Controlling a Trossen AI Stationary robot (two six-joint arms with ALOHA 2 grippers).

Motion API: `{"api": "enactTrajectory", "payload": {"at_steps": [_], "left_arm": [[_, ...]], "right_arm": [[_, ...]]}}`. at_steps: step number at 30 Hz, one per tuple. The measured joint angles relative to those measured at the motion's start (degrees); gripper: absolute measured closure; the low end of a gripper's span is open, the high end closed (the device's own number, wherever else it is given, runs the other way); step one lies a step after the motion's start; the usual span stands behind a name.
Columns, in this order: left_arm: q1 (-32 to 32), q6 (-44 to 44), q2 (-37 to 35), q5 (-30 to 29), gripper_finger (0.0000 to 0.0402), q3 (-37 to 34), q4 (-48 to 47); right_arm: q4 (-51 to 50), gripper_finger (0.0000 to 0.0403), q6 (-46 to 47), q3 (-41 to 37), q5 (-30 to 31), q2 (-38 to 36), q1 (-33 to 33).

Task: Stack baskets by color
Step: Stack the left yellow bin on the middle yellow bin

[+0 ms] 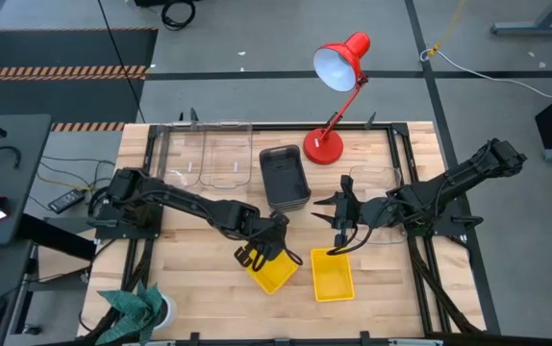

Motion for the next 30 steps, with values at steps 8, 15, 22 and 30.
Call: {"api": "enactTrajectory", "payload": {"at_steps": [8,15,22,30], "left_arm": [[1.4,-4.2,0.0,7.3,0.0382,0.0,-0.5],[1.4,-4.8,0.4,10.7,0.0365,0.0,-0.7],[1.4,-7.5,0.4,10.3,0.0320,0.0,-0.1],[1.9,-9.2,0.4,8.3,0.0277,0.0,0.1]], "right_arm": [[0.3,0.0277,-0.2,0.0,0.0,0.0,0.0],[0.3,0.0277,-0.1,0.0,0.0,0.0,0.0],[0.3,0.0277,-0.1,0.0,0.0,0.0,0.0],[0.3,0.0277,-0.1,0.0,-0.9,0.0,0.0]]}}
